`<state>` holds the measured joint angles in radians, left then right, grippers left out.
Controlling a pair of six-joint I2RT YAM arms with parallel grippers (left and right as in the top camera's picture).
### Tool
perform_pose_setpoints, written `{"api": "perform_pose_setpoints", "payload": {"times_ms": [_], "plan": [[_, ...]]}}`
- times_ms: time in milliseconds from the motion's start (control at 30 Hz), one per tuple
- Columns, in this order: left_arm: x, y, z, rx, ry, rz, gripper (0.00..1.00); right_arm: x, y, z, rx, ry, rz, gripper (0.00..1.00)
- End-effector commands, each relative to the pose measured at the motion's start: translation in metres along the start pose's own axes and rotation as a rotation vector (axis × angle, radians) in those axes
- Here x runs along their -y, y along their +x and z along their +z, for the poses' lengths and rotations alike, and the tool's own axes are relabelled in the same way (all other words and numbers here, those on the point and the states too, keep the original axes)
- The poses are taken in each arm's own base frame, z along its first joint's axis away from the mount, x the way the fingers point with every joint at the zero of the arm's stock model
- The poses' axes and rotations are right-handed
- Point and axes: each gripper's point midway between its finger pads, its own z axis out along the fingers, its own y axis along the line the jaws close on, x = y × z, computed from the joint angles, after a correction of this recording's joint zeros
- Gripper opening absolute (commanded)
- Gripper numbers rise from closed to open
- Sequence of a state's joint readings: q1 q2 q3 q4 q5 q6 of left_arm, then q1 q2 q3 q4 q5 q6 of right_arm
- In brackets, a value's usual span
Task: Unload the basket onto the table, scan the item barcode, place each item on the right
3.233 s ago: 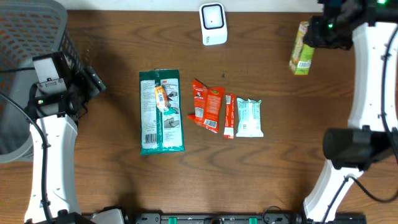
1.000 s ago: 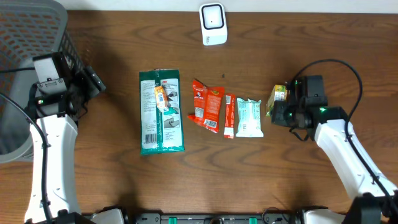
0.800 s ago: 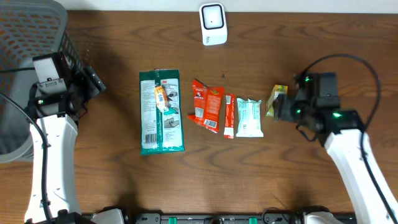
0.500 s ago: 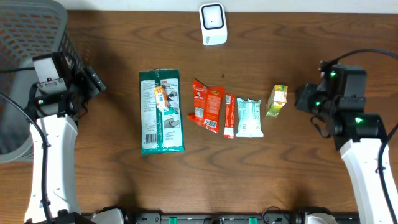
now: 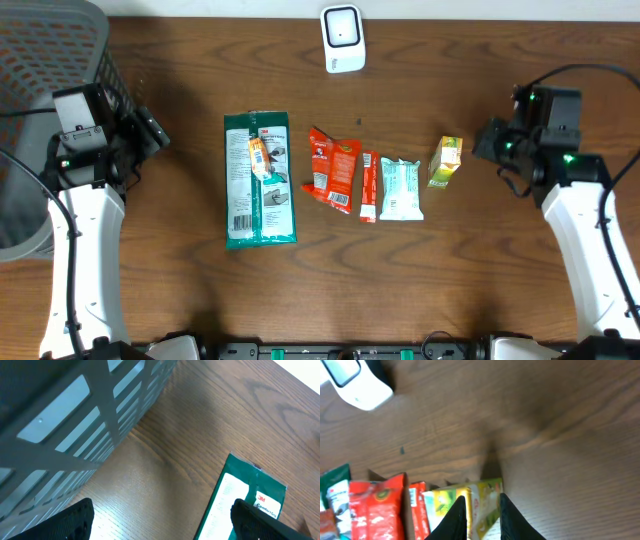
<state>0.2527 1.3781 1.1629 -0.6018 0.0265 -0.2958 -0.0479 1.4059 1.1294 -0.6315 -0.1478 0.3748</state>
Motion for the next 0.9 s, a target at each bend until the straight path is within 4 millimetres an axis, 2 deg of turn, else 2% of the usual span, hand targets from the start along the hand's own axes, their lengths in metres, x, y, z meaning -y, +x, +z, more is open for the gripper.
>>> {"api": "perform_pose_setpoints", "payload": {"times_ms": [0,100,167,200,300,400,533,767,867], "plan": [[-0.003,-0.01,-0.008,0.036,-0.01,-0.014,0.88,-0.02,-0.027,-0.015,0.016,-0.029,-0.023,0.18],[-0.003,-0.01,-0.008,0.036,-0.01,-0.014,0.88,-0.026,-0.03,-0.004,-0.031,-0.02,-0.041,0.26],[-0.003,-0.01,-0.008,0.036,-0.01,-0.014,0.88,-0.029,-0.028,0.01,-0.067,-0.014,-0.047,0.34],[-0.003,-0.01,-0.008,0.037,-0.009,-0.014,0.88,-0.031,-0.026,0.021,-0.089,-0.013,-0.058,0.4],[-0.003,-0.01,-0.008,0.036,-0.01,-0.014,0.88,-0.034,-0.023,0.039,-0.106,-0.014,-0.079,0.57],[-0.003,-0.01,-0.008,0.036,-0.01,-0.014,0.88,-0.033,-0.016,0.055,-0.138,-0.007,-0.082,0.66],[-0.003,-0.01,-0.008,0.036,-0.01,-0.014,0.88,-0.031,-0.003,0.068,-0.19,0.008,-0.082,0.67],[-0.003,-0.01,-0.008,0.036,-0.01,-0.014,0.88,-0.018,0.025,0.069,-0.302,0.07,-0.075,0.49],[-0.003,-0.01,-0.008,0.036,-0.01,-0.014,0.88,-0.016,0.03,0.067,-0.326,0.079,-0.072,0.48]]}}
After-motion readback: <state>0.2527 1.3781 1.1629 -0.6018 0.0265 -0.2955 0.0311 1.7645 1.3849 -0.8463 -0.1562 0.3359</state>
